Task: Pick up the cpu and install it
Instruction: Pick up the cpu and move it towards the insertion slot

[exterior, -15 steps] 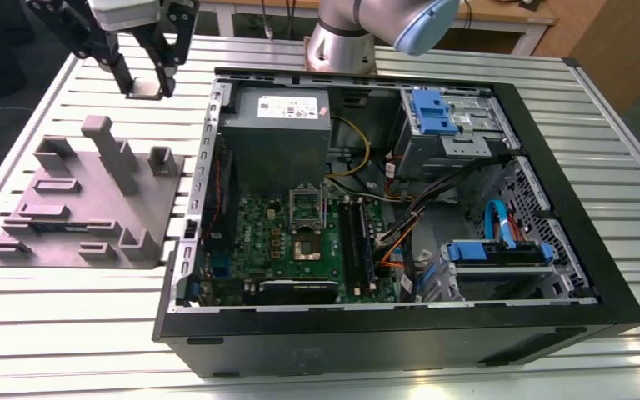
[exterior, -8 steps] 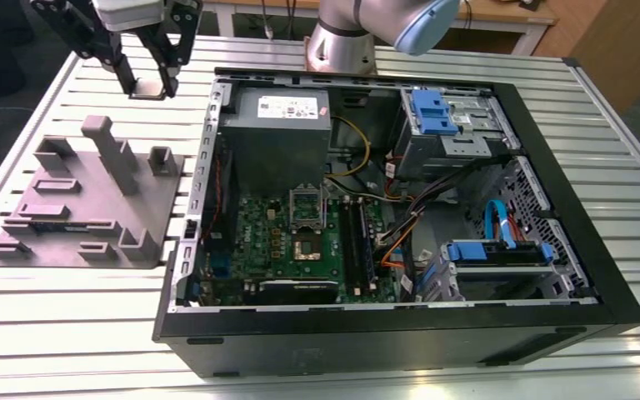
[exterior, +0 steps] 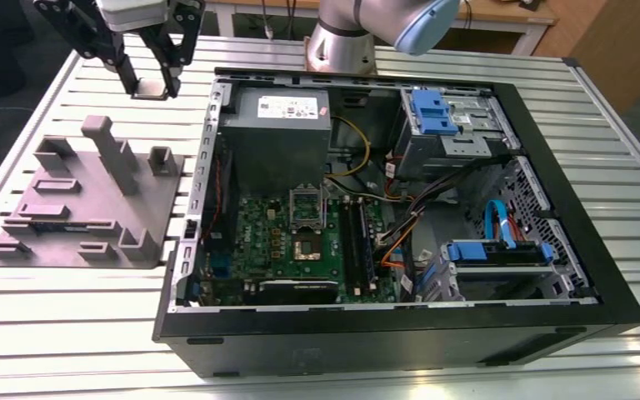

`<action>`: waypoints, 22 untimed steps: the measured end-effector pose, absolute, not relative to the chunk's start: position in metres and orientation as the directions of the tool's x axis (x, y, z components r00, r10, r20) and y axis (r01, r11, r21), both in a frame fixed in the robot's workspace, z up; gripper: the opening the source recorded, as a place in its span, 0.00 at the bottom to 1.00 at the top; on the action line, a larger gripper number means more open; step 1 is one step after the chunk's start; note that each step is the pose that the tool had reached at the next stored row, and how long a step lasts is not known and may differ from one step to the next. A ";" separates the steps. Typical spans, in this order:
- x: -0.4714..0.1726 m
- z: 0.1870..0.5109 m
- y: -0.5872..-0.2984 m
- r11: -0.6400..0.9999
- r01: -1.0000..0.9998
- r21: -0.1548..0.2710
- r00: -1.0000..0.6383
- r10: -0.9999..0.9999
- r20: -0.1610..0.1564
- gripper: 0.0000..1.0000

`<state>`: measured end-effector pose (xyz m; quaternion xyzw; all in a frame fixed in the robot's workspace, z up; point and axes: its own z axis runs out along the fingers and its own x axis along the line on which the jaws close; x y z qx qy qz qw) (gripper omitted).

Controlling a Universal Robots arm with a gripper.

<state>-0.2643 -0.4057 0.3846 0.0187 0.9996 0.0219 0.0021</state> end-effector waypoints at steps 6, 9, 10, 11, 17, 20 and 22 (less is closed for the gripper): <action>-0.263 0.385 -0.406 0.998 0.037 0.044 -0.999 0.038 -0.003 0.47; -0.263 0.385 -0.406 0.998 0.037 0.044 -0.999 0.038 -0.003 0.47; -0.262 0.385 -0.406 0.998 0.037 0.044 -0.999 0.038 -0.003 0.47; -0.262 0.385 -0.406 0.998 0.037 0.044 -0.999 0.038 -0.003 0.47; -0.260 0.385 -0.406 0.998 0.037 0.044 -0.999 0.037 -0.003 0.47; -0.259 0.385 -0.406 0.998 0.037 0.044 -0.999 0.038 -0.003 0.47; -0.257 0.385 -0.406 0.998 0.037 0.044 -0.999 0.038 -0.003 0.47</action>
